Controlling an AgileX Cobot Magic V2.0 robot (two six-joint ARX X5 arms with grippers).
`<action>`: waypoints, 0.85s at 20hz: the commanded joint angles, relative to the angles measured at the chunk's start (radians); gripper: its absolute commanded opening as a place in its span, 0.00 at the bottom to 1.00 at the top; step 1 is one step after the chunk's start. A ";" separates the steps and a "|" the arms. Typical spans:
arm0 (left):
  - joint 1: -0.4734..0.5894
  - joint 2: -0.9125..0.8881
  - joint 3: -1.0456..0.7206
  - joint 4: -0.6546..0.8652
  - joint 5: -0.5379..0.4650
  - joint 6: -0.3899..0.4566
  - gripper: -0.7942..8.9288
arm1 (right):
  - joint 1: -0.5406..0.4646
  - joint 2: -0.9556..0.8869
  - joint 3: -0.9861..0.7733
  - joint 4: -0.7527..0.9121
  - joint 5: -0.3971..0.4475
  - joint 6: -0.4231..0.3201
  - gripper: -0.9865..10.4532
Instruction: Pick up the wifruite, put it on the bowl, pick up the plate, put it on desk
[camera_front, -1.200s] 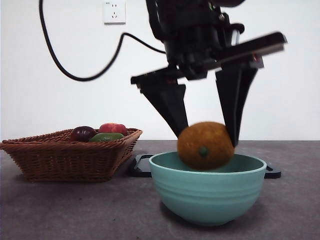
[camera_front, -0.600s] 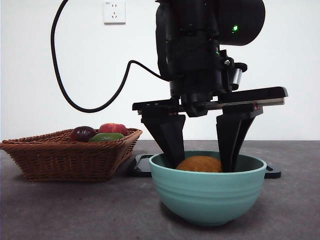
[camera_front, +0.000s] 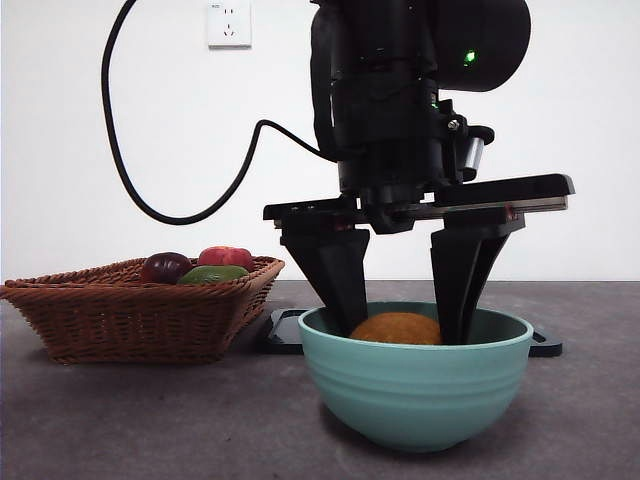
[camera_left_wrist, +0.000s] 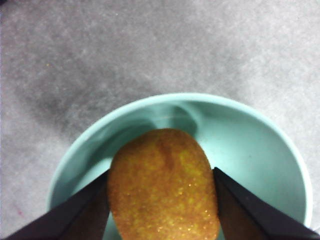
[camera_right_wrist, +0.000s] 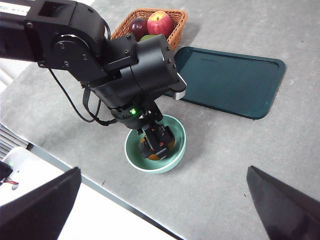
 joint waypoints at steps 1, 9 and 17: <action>-0.014 0.027 0.050 -0.013 0.000 0.031 0.51 | 0.004 0.002 0.017 0.000 0.000 -0.012 0.68; -0.017 0.012 0.231 -0.140 0.000 0.085 0.63 | 0.004 0.002 0.017 0.000 0.000 -0.013 0.68; -0.045 -0.089 0.494 -0.364 -0.146 0.187 0.63 | 0.004 0.002 0.017 -0.001 0.001 -0.013 0.68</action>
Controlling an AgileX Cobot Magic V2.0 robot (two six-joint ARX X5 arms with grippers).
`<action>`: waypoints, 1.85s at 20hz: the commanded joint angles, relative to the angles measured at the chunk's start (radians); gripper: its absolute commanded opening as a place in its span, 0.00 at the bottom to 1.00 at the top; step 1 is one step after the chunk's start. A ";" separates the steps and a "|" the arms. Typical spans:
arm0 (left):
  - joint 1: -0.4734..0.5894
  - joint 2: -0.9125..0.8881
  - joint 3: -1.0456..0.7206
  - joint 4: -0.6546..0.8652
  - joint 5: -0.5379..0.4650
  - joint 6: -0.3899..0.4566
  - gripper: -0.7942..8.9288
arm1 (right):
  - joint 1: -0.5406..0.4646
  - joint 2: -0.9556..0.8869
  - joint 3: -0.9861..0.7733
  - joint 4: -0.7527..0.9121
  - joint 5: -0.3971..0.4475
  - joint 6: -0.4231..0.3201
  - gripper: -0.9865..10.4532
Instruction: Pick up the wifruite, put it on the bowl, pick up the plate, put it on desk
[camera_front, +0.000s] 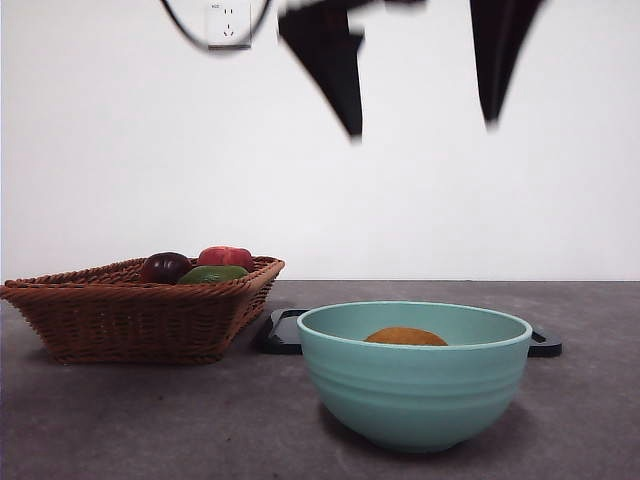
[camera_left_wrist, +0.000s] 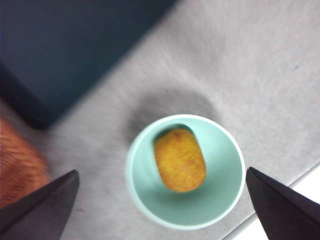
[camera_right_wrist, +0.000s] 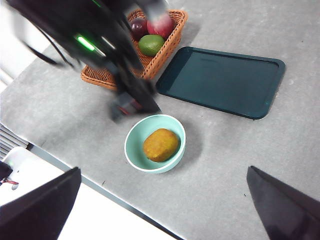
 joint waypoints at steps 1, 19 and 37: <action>-0.019 -0.061 0.042 -0.012 -0.007 0.051 0.63 | 0.004 0.002 0.017 0.000 0.000 -0.012 0.68; -0.026 -0.523 -0.131 -0.082 0.076 0.128 0.63 | 0.004 0.002 0.017 0.009 0.026 -0.009 0.68; -0.026 -1.255 -1.028 0.395 0.191 0.090 0.63 | 0.004 0.003 0.017 -0.013 0.082 0.023 0.68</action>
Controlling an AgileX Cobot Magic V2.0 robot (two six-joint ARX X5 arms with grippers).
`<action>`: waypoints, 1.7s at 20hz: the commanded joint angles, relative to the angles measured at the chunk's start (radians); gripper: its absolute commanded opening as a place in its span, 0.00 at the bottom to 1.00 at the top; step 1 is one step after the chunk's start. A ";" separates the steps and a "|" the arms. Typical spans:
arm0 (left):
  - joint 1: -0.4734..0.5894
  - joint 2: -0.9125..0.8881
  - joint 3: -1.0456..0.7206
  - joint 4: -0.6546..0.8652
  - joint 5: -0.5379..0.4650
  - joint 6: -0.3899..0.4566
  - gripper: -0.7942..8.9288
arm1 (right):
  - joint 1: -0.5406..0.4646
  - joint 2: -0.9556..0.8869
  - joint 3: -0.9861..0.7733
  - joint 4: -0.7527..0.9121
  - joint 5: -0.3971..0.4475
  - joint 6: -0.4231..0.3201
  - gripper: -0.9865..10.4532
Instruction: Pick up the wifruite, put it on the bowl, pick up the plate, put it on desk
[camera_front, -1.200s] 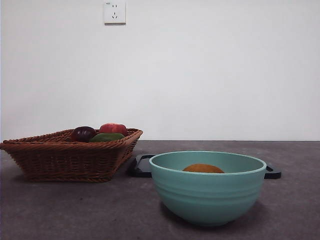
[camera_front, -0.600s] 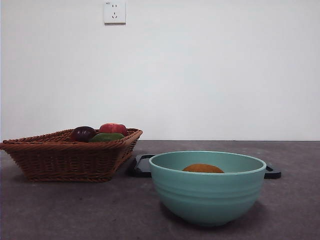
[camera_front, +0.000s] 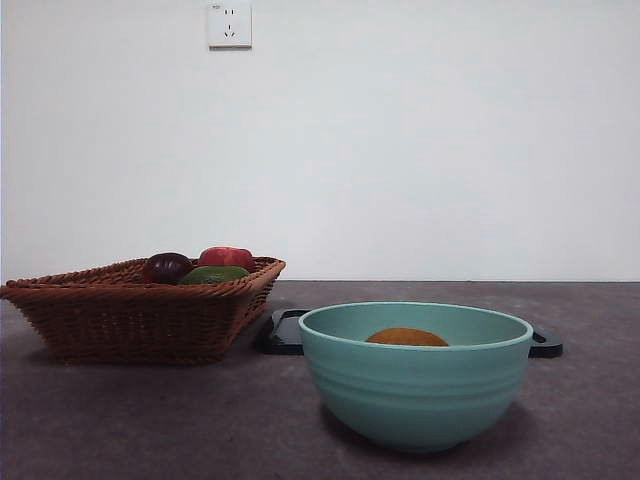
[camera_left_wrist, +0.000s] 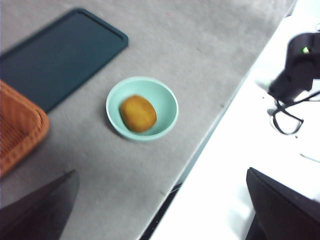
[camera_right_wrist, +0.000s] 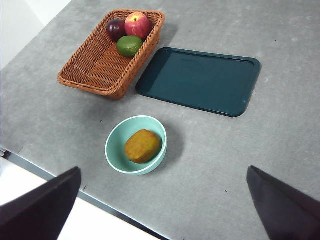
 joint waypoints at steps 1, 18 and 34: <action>-0.011 -0.040 -0.030 0.025 0.003 -0.008 0.63 | 0.004 0.003 0.017 -0.018 0.002 0.011 0.68; -0.011 -0.125 -0.036 0.039 0.003 -0.034 0.63 | 0.093 0.486 0.017 0.000 0.000 -0.107 0.67; -0.011 -0.125 -0.036 0.038 0.003 -0.034 0.63 | 0.335 1.058 0.015 0.177 0.089 -0.094 0.67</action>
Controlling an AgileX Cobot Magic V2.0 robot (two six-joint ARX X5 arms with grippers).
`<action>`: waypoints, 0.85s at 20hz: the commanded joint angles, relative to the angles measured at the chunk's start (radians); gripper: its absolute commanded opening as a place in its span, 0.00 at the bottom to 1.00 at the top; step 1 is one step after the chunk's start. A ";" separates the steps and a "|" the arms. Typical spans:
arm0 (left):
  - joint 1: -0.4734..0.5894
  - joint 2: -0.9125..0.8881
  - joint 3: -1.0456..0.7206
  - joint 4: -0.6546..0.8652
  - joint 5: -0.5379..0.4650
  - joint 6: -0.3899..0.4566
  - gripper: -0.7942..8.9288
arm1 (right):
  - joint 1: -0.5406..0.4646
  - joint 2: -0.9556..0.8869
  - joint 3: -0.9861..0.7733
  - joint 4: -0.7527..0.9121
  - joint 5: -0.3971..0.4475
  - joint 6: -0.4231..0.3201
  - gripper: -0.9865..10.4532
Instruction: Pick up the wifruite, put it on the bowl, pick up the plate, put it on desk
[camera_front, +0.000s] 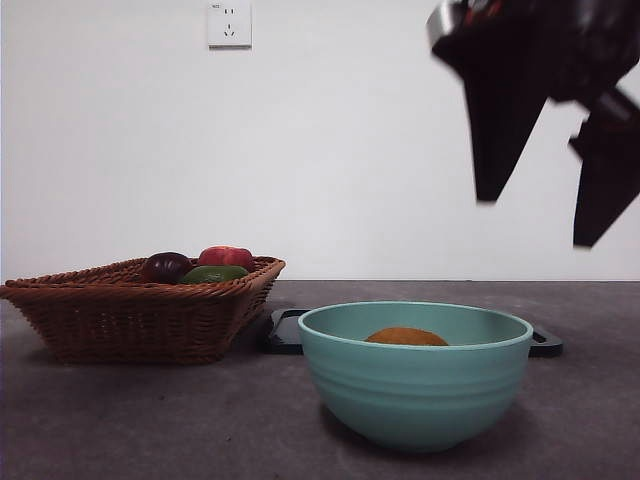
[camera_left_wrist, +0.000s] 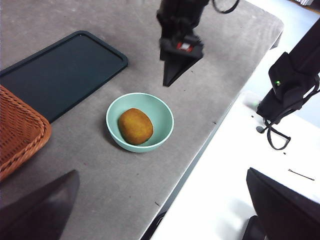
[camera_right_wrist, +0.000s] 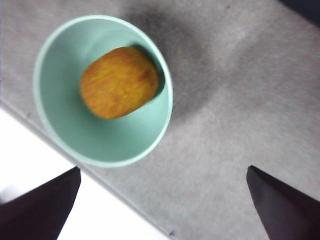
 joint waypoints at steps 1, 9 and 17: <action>-0.011 0.004 0.011 0.007 0.003 -0.003 0.63 | 0.008 0.083 0.015 0.013 0.027 -0.001 0.67; -0.011 0.004 0.011 0.007 0.003 -0.002 0.63 | 0.008 0.227 0.015 0.085 0.055 0.000 0.67; -0.011 0.004 0.011 0.008 0.003 -0.002 0.63 | 0.032 0.258 0.014 0.166 0.051 0.051 0.33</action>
